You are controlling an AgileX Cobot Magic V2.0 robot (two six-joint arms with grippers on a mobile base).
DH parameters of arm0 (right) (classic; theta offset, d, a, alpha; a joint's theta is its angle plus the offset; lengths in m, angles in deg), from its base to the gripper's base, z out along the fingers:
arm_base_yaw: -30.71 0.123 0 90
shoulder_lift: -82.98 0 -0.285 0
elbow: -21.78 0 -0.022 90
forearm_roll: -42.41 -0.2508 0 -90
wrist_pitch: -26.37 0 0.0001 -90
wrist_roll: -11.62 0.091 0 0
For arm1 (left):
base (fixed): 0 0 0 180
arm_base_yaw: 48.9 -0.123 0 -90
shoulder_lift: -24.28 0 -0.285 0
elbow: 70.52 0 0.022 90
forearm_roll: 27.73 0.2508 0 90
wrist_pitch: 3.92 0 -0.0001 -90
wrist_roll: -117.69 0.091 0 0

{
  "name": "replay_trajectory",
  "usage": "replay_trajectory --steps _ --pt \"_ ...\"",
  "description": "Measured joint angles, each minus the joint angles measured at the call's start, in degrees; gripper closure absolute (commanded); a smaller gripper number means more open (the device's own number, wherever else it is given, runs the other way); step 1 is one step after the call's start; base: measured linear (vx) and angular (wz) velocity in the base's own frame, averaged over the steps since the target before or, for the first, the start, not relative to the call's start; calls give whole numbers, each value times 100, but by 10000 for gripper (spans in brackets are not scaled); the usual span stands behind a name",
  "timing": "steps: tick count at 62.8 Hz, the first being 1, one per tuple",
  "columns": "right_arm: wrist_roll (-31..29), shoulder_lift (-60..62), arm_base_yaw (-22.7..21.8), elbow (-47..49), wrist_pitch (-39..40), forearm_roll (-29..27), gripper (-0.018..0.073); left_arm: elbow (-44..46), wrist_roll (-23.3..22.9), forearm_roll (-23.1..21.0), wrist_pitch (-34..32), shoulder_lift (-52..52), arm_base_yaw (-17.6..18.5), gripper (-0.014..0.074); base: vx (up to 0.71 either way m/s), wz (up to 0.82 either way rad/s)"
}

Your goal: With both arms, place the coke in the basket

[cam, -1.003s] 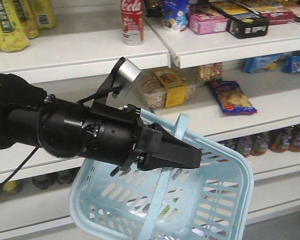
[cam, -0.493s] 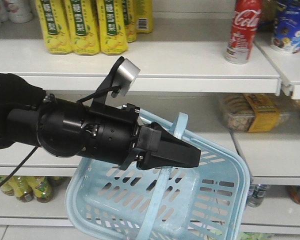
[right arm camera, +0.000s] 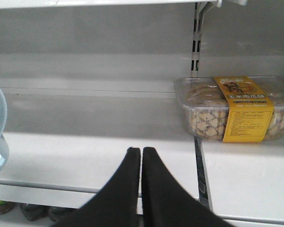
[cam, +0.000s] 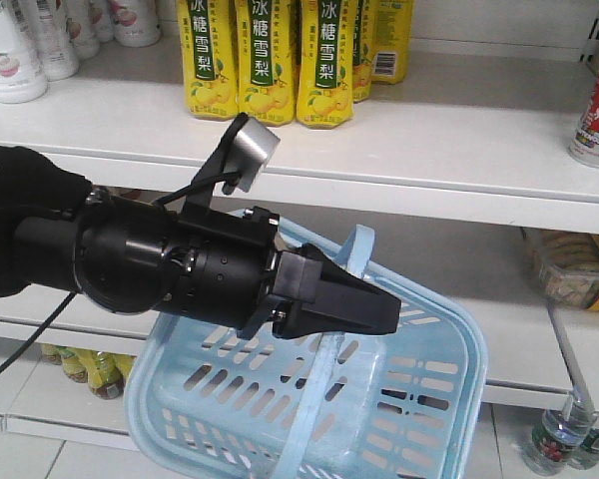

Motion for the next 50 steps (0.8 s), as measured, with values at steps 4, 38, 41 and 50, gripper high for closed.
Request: replay_trajectory --steps 4,38,41,50 --pt "0 0 0 0 0 0 564 0 0 0 0 0 0 602 7 6" --pt "0 0 0 0 -4 0 564 0 0 0 0 0 0 602 7 -10" --pt "0 0 0 0 -4 0 564 0 0 0 0 0 0 602 8 -19" --pt "0 0 0 0 -4 0 564 0 0 0 0 0 0 602 8 -19"
